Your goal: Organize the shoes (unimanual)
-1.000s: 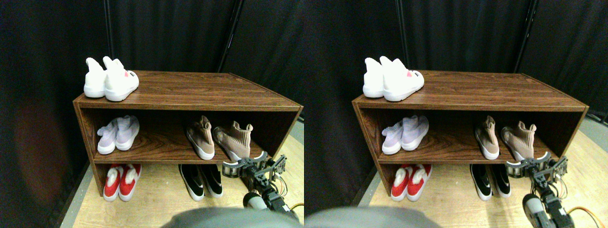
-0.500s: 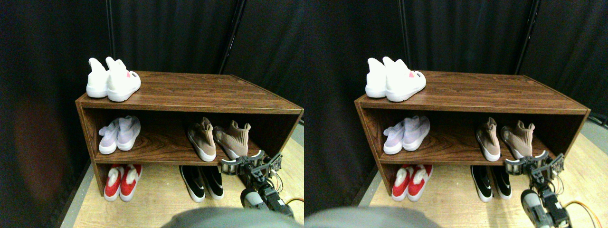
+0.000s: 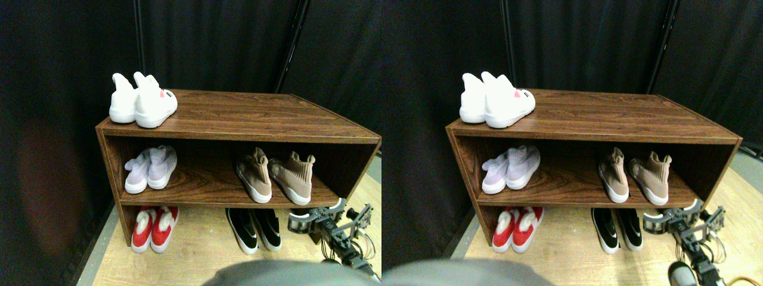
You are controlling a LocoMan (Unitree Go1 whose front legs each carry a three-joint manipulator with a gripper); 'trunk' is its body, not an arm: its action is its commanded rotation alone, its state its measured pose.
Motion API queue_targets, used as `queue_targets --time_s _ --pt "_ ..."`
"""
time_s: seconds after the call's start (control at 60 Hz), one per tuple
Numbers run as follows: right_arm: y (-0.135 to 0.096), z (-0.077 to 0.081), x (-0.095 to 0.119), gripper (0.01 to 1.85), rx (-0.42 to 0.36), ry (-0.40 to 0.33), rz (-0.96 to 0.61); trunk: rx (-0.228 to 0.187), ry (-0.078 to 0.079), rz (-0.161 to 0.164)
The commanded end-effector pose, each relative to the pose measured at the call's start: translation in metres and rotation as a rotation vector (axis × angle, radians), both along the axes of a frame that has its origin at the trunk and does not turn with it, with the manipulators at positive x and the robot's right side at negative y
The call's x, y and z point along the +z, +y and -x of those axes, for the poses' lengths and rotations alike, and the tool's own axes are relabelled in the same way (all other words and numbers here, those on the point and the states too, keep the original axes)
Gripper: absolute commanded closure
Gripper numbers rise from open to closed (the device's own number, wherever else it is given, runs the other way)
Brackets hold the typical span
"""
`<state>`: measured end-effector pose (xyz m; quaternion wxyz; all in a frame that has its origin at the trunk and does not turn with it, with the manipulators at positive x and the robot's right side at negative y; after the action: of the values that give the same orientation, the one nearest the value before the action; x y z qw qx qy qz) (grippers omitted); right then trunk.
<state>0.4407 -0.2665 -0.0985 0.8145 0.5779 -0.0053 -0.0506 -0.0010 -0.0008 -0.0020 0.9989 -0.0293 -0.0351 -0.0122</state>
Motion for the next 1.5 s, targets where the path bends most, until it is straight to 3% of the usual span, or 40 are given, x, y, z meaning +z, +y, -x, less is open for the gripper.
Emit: queue_targets --time_s 0.017,0.117,0.317,0.333,0.367,0.4,0.417,0.433,0.517,0.583,0.667,0.833,0.933,1.017,1.117,1.5 --pt "0.001 0.008 0.014 0.30 0.028 -0.084 -0.008 0.005 0.004 -0.001" --pt "-0.005 0.020 0.019 0.33 0.023 -0.103 0.015 -0.003 0.002 -0.003" --pt "-0.028 0.034 0.034 0.85 -0.080 -0.183 0.089 -0.008 0.008 -0.003" --pt "-0.031 0.035 0.036 0.97 -0.103 -0.196 0.102 -0.008 0.008 -0.003" --pt "-0.036 0.037 0.039 1.44 -0.139 -0.215 0.046 -0.008 0.008 -0.003" --pt "-0.038 0.038 0.041 1.64 -0.161 -0.224 0.034 -0.010 0.009 -0.003" --pt "-0.038 0.038 0.041 1.64 -0.161 -0.224 0.034 -0.010 0.009 -0.003" --pt "-0.041 0.038 0.045 1.80 -0.179 -0.236 0.045 -0.011 0.011 -0.003" --pt "-0.045 0.039 0.050 1.80 -0.258 -0.275 0.123 -0.010 0.012 -0.003" --pt "-0.048 0.040 0.057 1.80 -0.289 -0.267 0.123 -0.010 0.016 -0.003" --pt "-0.054 0.036 0.061 1.80 -0.254 -0.285 0.154 -0.011 0.019 -0.003" --pt "-0.063 0.016 0.064 1.80 -0.295 -0.294 0.119 -0.004 0.020 0.000" --pt "-0.067 -0.004 0.059 1.80 -0.313 -0.255 0.127 -0.001 0.021 0.002" --pt "-0.067 -0.012 0.055 1.80 -0.336 -0.233 0.119 0.003 0.022 0.003" --pt "-0.069 -0.027 0.049 1.80 -0.298 -0.204 0.120 0.010 0.024 0.005" --pt "-0.068 -0.075 0.018 1.80 -0.359 -0.083 0.068 0.035 0.027 0.020"
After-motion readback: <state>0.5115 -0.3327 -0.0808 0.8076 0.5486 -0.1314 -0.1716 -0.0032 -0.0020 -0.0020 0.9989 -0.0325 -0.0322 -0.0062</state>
